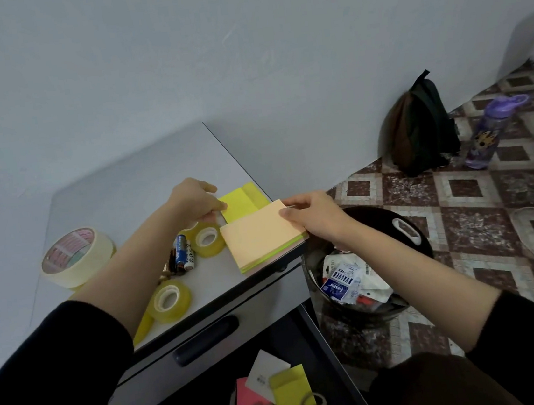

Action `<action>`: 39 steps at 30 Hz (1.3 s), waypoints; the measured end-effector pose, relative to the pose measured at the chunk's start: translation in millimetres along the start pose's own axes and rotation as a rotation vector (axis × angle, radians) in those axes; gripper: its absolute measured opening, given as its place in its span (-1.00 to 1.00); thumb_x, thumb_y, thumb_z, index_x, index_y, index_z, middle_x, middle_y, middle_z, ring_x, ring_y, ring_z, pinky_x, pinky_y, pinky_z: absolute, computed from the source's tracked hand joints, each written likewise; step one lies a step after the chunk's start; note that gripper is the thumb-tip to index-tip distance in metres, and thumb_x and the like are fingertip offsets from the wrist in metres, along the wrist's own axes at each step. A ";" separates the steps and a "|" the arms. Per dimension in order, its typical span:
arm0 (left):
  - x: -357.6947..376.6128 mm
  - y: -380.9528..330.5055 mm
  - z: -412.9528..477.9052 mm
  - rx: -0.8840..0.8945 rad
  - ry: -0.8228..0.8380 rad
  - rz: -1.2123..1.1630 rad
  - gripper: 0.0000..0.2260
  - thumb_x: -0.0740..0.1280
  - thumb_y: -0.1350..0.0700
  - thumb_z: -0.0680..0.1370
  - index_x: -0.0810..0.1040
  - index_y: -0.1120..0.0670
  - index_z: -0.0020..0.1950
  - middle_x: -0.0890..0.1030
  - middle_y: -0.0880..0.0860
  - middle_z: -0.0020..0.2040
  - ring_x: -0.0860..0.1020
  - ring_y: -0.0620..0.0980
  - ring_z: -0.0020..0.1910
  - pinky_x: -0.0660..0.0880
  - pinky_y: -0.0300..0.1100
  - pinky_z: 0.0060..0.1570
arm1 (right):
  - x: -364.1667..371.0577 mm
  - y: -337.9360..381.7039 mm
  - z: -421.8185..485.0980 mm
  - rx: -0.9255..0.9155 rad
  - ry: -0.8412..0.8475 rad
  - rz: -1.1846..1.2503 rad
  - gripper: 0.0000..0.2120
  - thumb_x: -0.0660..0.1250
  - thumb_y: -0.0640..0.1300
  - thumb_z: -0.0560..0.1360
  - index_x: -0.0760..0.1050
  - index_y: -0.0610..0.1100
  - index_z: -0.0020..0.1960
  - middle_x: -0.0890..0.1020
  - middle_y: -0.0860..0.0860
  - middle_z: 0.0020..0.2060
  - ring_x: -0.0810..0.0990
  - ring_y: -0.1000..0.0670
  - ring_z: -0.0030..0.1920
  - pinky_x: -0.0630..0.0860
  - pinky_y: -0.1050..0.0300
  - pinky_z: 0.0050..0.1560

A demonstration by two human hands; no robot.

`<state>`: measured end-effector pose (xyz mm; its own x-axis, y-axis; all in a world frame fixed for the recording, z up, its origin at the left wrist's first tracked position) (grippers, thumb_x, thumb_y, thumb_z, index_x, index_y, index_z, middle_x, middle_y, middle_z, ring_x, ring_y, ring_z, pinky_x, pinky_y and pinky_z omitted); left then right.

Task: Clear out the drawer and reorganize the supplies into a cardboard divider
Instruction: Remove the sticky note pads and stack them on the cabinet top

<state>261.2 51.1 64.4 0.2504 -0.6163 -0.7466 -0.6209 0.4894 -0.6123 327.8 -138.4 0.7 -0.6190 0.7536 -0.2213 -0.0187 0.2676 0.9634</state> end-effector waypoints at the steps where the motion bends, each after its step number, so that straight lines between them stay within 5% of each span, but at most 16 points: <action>1: -2.8 -0.3 -1.9 0.018 -0.015 0.028 -0.58 0.41 0.25 0.47 0.45 0.17 0.32 0.52 0.08 -0.33 0.51 -0.14 -0.59 0.52 -0.33 -0.44 | -0.1 1.2 -1.2 -0.001 -0.005 -0.007 -0.66 0.32 -0.16 0.53 0.50 -0.19 0.28 0.60 -0.09 0.14 0.57 -0.03 0.10 0.49 0.15 0.14; 3: -8.3 -0.5 -9.4 0.058 -0.032 0.048 -0.59 0.41 0.20 0.48 0.48 0.11 0.31 0.54 0.06 -0.29 0.52 -0.11 -0.49 0.53 -0.23 -0.26 | -1.1 5.5 -5.5 -0.015 -0.014 -0.038 -0.63 0.33 -0.12 0.52 0.48 -0.17 0.31 0.57 -0.09 0.19 0.54 -0.01 0.14 0.43 0.19 0.16; 7: -13.8 -0.6 -42.7 0.191 -0.119 -0.025 -0.69 0.38 0.16 0.51 0.53 0.09 0.25 0.53 0.01 -0.27 0.48 -0.13 -0.38 0.46 -0.29 -0.26 | -9.1 18.7 -23.0 -0.107 -0.112 -0.181 -0.63 0.32 -0.12 0.53 0.47 -0.17 0.31 0.52 -0.07 0.27 0.50 -0.01 0.18 0.37 0.19 0.21; 12: -5.9 15.2 -103.8 0.299 -0.229 -0.234 -0.88 0.34 0.22 0.51 0.61 0.09 0.02 0.50 -0.12 -0.48 0.46 -0.26 -0.52 0.37 -0.45 -0.46 | -20.3 36.4 -65.4 -0.291 -0.343 -0.124 -0.89 0.32 -0.24 0.49 0.62 -0.19 -0.05 0.65 -0.08 -0.14 0.53 0.05 -0.17 0.48 0.19 -0.06; 16: 21.5 55.6 -151.5 0.345 -0.240 -0.312 -0.91 0.33 0.29 0.51 0.59 0.14 -0.07 0.44 0.01 -0.43 0.40 -0.25 -0.55 0.35 -0.46 -0.42 | 3.1 16.8 -97.3 -0.283 -0.274 -0.050 -0.77 0.31 -0.31 0.47 0.54 -0.04 -0.29 0.60 -0.05 -0.34 0.56 -0.06 -0.26 0.54 -0.04 -0.08; 25: 124.7 228.1 -223.3 -0.073 -0.168 -0.274 -0.89 0.32 0.25 0.52 0.60 0.13 -0.01 0.57 0.02 -0.25 0.52 -0.14 -0.35 0.44 -0.33 -0.25 | 90.7 -104.2 -142.3 -0.104 0.025 -0.331 -0.88 0.33 -0.32 0.46 0.61 -0.19 -0.21 0.59 -0.05 -0.34 0.55 -0.01 -0.28 0.54 0.00 -0.09; 29: 152.3 280.9 -241.5 -0.236 -0.042 -0.171 -0.83 0.31 0.22 0.53 0.58 0.20 0.09 0.56 0.02 -0.20 0.50 -0.11 -0.24 0.39 -0.42 -0.35 | 118.9 -150.2 -149.2 0.008 0.128 -0.484 -0.88 0.32 -0.30 0.46 0.64 -0.23 -0.16 0.62 -0.05 -0.27 0.56 0.02 -0.20 0.43 0.23 -0.15; 32: 160.9 305.2 -239.9 -0.301 0.099 -0.040 -0.78 0.31 0.14 0.54 0.56 0.17 0.16 0.59 0.10 0.03 0.54 0.03 0.04 0.38 -0.30 -0.11 | 134.7 -181.6 -148.4 0.082 0.244 -0.596 -0.88 0.32 -0.30 0.45 0.64 -0.25 -0.11 0.67 -0.14 -0.15 0.62 -0.07 -0.08 0.49 0.16 -0.08; 35: 178.0 320.9 -230.6 -0.329 0.365 0.108 -0.82 0.31 0.09 0.55 0.54 0.10 0.12 0.53 0.05 0.01 0.49 0.09 0.19 0.36 -0.28 -0.10 | 144.2 -207.0 -143.8 0.130 0.402 -0.778 -0.86 0.35 -0.27 0.43 0.64 -0.26 -0.05 0.66 -0.17 -0.08 0.62 -0.13 0.00 0.55 0.06 0.00; 37: 195.3 329.1 -227.3 -0.332 0.537 0.183 -0.84 0.31 0.05 0.55 0.50 0.09 0.07 0.50 0.03 -0.01 0.50 0.06 0.12 0.38 -0.28 -0.10 | 145.9 -222.0 -142.9 0.171 0.512 -0.934 -0.82 0.33 -0.24 0.45 0.63 -0.28 0.00 0.66 -0.17 -0.04 0.61 -0.14 0.02 0.55 0.06 0.02; 39: 211.2 340.9 -226.6 -0.343 0.623 0.282 -0.81 0.30 0.04 0.56 0.38 0.06 -0.21 0.40 -0.02 -0.20 0.42 -0.10 -0.24 0.31 -0.31 -0.28 | 147.0 -236.7 -146.8 0.234 0.618 -1.068 -0.78 0.26 -0.26 0.48 0.58 -0.30 0.07 0.60 -0.19 0.01 0.59 -0.17 0.03 0.52 0.08 -0.09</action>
<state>-65.9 -52.0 -243.1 -0.3536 -0.7802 -0.5160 -0.8207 0.5234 -0.2290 126.1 -179.1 -237.6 -0.6459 -0.2943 -0.7044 -0.6361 0.7177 0.2833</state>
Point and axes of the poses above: each hand's wrist, its own z-axis towards the middle knuckle, its own x-axis out of the palm, y = z × x, the point moved 4 cm from there along z, towards the middle knuckle
